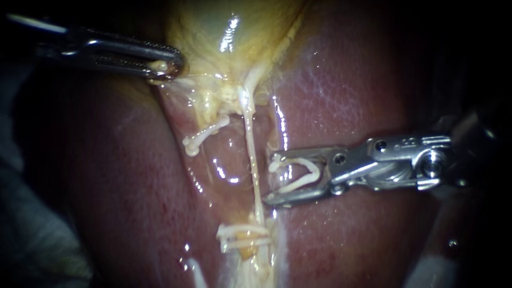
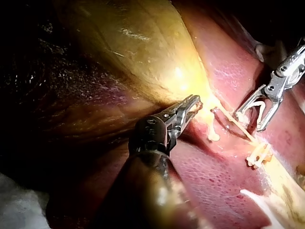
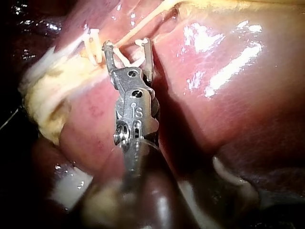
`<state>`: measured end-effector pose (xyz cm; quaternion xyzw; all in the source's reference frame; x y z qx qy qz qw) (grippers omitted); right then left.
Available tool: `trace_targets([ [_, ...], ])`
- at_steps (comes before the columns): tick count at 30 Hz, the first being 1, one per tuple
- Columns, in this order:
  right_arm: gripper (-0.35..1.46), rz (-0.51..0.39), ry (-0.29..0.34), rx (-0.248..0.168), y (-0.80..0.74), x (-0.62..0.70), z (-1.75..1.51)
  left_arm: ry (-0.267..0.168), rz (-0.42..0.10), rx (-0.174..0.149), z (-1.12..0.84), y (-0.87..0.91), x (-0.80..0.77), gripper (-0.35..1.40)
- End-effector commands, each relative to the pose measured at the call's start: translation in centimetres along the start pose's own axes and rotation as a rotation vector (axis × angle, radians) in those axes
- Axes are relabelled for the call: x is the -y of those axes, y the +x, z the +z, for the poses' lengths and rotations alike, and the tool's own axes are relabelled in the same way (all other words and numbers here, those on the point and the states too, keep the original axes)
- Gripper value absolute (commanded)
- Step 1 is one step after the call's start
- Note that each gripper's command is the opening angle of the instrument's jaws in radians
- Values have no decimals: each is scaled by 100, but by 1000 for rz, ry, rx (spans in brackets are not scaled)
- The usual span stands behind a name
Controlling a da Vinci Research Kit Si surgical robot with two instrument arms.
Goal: Clipping first clip right tube
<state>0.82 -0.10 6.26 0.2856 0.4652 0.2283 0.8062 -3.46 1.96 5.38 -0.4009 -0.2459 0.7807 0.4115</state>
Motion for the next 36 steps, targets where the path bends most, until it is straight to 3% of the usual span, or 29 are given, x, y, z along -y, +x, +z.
trace_targets([
  [1, 49, 8, 5, -1, -1, -1, 3, 0, 0, 0, 0, 0, 0, -35],
  [9, 49, 42, 53, -10, -11, -3, 35, 0, 0, 0, 0, 0, -1, -35],
  [16, 49, 74, 110, -48, -12, 3, 52, 0, 0, 0, 0, 0, -1, -35],
  [24, 49, 94, 179, -76, -9, 13, 54, 1, 0, -1, 1, 0, -1, -35],
  [31, 46, 114, 238, -111, 3, 31, 42, -2, 0, 1, 1, 0, -1, -35],
  [36, 45, 121, 248, -117, 7, 37, 40, -2, 0, 1, 1, 0, 0, -35],
])
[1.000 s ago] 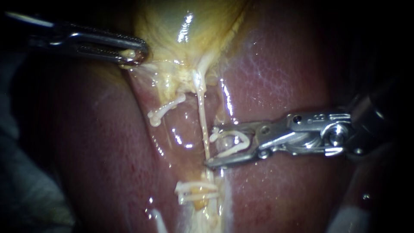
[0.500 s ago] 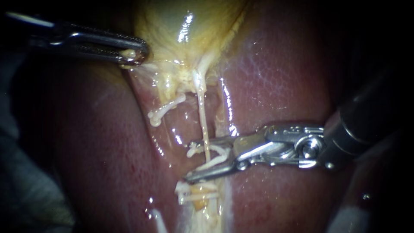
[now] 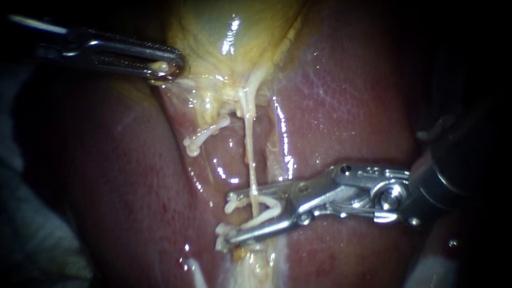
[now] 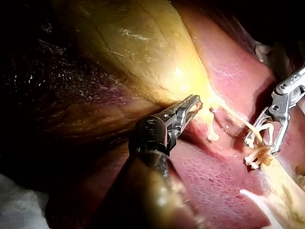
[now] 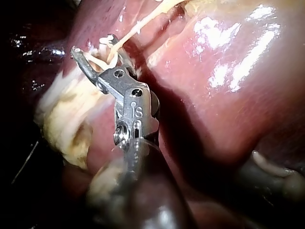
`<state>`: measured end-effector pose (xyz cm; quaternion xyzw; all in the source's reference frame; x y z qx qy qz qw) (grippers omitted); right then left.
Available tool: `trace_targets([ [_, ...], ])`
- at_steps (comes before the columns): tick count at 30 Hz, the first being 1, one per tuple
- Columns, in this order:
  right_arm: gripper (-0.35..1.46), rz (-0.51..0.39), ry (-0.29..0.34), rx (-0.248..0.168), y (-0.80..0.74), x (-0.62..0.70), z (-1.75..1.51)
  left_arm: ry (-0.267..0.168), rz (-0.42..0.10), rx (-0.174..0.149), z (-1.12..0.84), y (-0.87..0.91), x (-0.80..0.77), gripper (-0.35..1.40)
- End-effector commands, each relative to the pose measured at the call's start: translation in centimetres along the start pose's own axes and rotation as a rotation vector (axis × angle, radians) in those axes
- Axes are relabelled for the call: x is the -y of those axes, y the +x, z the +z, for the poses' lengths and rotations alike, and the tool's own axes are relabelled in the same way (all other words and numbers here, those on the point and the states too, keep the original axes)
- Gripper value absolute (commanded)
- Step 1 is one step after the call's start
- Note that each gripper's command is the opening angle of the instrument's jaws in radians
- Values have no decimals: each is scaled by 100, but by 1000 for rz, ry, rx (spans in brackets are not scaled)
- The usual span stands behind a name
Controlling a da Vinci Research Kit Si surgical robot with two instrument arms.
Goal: Clipping first clip right tube
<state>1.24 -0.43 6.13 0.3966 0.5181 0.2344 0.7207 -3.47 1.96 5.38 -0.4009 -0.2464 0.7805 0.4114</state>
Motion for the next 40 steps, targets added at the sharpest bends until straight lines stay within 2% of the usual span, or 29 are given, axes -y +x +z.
trace_targets([
  [1, 43, -1, 1, 2, 0, 0, 0, -1, 0, 0, 0, 0, 0, -35],
  [10, 25, 40, 2, 3, 0, 0, -2, -1, 0, 0, 0, 0, 0, -35],
  [19, -4, 51, 4, 5, -2, 3, -5, -1, 0, 0, 0, 0, 0, -35],
  [24, -35, 50, 7, 6, -2, 6, -5, -1, 0, 0, 0, 0, 0, -35],
  [28, -35, 103, 8, 8, -3, 10, -7, -1, 0, 0, 0, 0, 0, -35],
  [40, -35, 103, 8, 8, -4, 11, -6, 0, 0, 0, 0, 1, 0, -35],
])
